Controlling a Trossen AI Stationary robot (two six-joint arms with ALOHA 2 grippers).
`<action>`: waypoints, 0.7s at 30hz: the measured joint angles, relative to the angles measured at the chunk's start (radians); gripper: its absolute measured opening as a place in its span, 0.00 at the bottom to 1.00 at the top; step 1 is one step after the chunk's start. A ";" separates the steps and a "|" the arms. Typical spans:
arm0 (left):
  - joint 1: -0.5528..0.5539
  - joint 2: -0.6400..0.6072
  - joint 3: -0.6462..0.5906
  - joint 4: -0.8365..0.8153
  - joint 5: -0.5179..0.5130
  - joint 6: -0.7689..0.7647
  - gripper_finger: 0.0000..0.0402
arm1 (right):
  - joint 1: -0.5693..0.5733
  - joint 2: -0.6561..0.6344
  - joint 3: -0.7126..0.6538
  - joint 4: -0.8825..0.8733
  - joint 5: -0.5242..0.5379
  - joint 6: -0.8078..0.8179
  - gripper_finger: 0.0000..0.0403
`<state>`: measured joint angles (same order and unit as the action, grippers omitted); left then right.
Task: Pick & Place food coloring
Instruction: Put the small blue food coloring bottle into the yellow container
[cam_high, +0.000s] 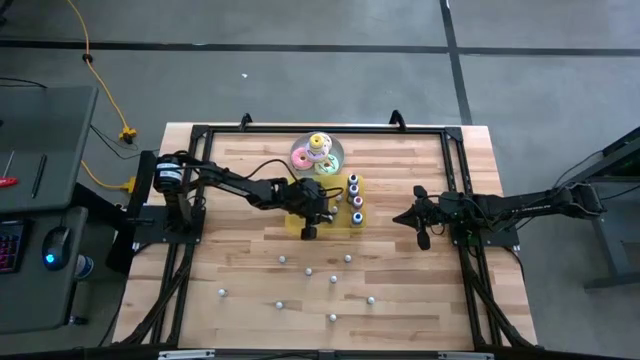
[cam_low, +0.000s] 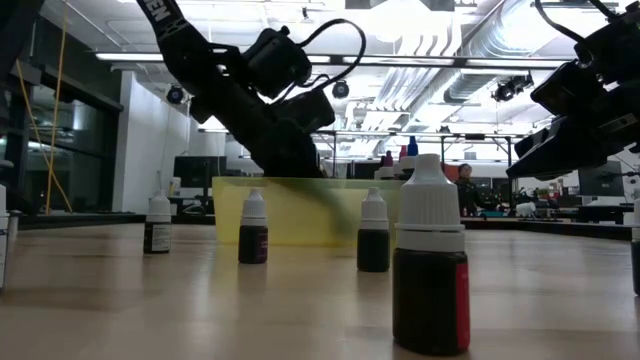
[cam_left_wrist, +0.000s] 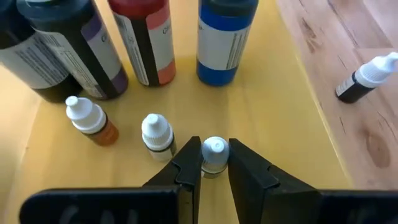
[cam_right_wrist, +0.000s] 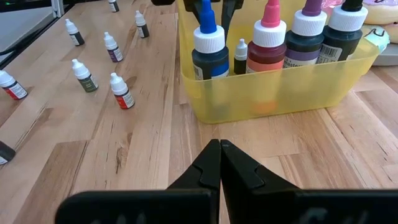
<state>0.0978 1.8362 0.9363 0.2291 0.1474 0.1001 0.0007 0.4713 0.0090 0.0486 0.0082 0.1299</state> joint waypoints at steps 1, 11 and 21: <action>0.000 0.004 0.000 0.002 0.000 0.000 0.14 | 0.000 0.000 0.000 0.000 0.000 0.000 0.00; 0.000 0.009 0.000 0.007 0.000 0.000 0.14 | 0.000 0.000 0.000 0.000 0.000 0.000 0.00; 0.000 0.009 0.000 0.007 0.018 0.004 0.23 | 0.000 0.000 0.000 0.000 0.000 0.000 0.00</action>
<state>0.0978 1.8450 0.9363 0.2359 0.1656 0.1041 0.0009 0.4713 0.0090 0.0483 0.0082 0.1299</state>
